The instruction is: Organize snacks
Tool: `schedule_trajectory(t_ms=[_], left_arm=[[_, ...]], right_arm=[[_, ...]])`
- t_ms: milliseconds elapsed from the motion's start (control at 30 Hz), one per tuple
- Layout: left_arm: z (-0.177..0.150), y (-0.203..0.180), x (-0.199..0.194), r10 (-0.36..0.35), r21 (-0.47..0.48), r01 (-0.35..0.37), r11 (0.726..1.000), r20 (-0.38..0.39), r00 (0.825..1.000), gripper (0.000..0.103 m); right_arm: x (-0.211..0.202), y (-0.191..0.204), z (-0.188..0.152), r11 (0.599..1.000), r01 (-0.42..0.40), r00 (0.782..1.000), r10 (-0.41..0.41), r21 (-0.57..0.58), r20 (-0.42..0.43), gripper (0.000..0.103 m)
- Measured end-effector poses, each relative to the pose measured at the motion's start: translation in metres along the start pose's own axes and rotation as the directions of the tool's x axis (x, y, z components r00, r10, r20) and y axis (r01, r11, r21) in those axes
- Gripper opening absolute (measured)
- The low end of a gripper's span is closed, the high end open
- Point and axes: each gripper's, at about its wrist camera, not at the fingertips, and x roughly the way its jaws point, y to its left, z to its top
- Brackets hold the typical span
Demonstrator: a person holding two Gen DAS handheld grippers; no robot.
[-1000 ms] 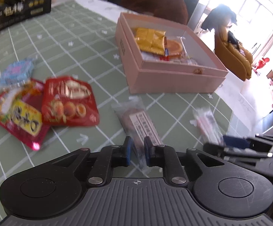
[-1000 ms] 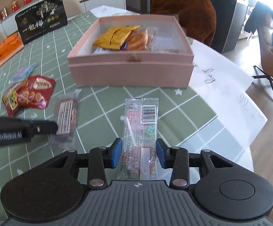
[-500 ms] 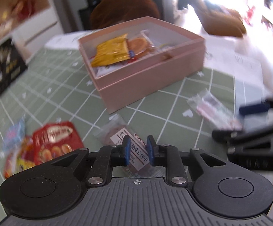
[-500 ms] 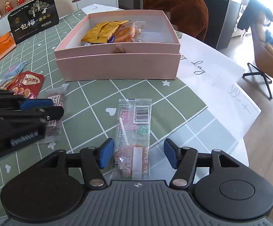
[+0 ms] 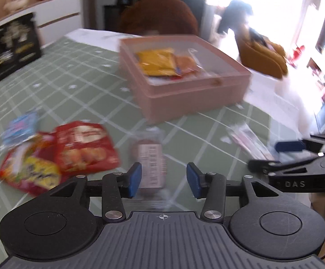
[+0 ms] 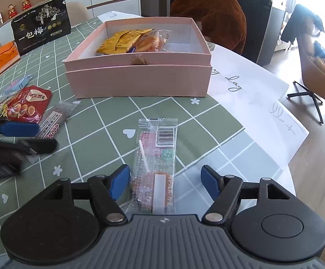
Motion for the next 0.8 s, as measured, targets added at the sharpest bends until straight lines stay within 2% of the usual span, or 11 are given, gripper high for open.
schedule_trajectory(t_ms=[233,333,400,533,800], left_arm=[[-0.001,0.007,0.013,0.034,0.026,-0.032,0.999,-0.071,0.997,0.048],[-0.001,-0.002,0.024,0.053,0.078,-0.045,0.996,-0.106,0.993,0.051],[-0.002,-0.007,0.028,0.053,0.12,-0.041,0.992,-0.097,0.994,0.051],[0.003,-0.007,0.034,0.012,0.106,0.0,0.994,-0.11,0.994,0.054],[0.021,-0.01,0.048,0.025,0.086,-0.013,0.996,-0.145,0.989,0.055]], right_arm=[[0.0,-0.001,0.001,1.0,-0.006,1.0,0.006,-0.008,-0.011,0.075],[0.001,-0.001,0.001,1.0,-0.006,1.0,0.006,-0.011,-0.012,0.077],[0.002,-0.001,0.001,1.0,-0.005,1.0,0.005,-0.009,-0.012,0.078],[0.003,-0.001,0.0,1.0,0.002,1.0,-0.002,0.0,-0.008,0.083],[0.004,0.001,0.002,1.0,0.0,1.0,0.0,-0.007,-0.013,0.085]])
